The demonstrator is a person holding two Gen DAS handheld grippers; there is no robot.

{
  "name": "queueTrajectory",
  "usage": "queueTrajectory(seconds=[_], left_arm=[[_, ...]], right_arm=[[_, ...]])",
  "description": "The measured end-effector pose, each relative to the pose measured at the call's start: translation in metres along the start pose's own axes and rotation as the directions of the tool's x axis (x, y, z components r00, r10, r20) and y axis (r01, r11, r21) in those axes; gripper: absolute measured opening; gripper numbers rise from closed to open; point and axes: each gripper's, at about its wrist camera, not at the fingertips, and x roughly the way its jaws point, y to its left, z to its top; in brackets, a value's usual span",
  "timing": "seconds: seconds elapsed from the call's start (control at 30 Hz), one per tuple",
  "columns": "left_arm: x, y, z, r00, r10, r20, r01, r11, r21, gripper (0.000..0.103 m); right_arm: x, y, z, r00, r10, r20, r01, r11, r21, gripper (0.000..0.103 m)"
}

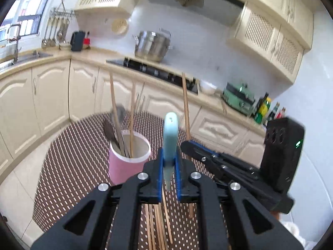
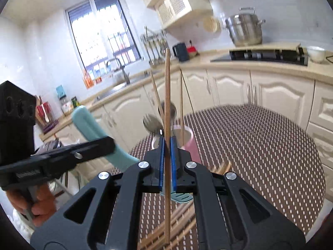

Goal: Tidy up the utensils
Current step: 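Drop the knife into the pink cup with the left tool while the right tool drops its chopstick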

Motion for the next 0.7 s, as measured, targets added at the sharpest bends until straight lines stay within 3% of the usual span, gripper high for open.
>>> queueTrajectory(seconds=[0.27,0.37,0.6,0.7], left_arm=[[-0.017,0.005,0.047,0.989,0.086,0.121,-0.092,0.995,0.041,0.009],[-0.010,0.006,0.057,0.984,0.136,0.110,-0.144,0.988,0.060,0.009],[0.026,0.020,0.062,0.982,0.191,0.010,-0.191,0.979,0.070,0.009],[0.039,0.026,0.058,0.980,0.198,-0.018,-0.196,0.978,0.075,0.009]], right_arm=[[0.014,0.010,0.041,0.984,-0.057,0.167,0.062,0.998,-0.026,0.006],[0.020,0.009,0.052,0.972,-0.079,0.219,0.087,0.996,-0.024,0.006],[0.043,0.003,0.062,0.935,-0.134,0.327,0.141,0.990,0.001,0.006],[0.054,0.002,0.062,0.930,-0.135,0.343,0.141,0.990,0.008,0.006]])
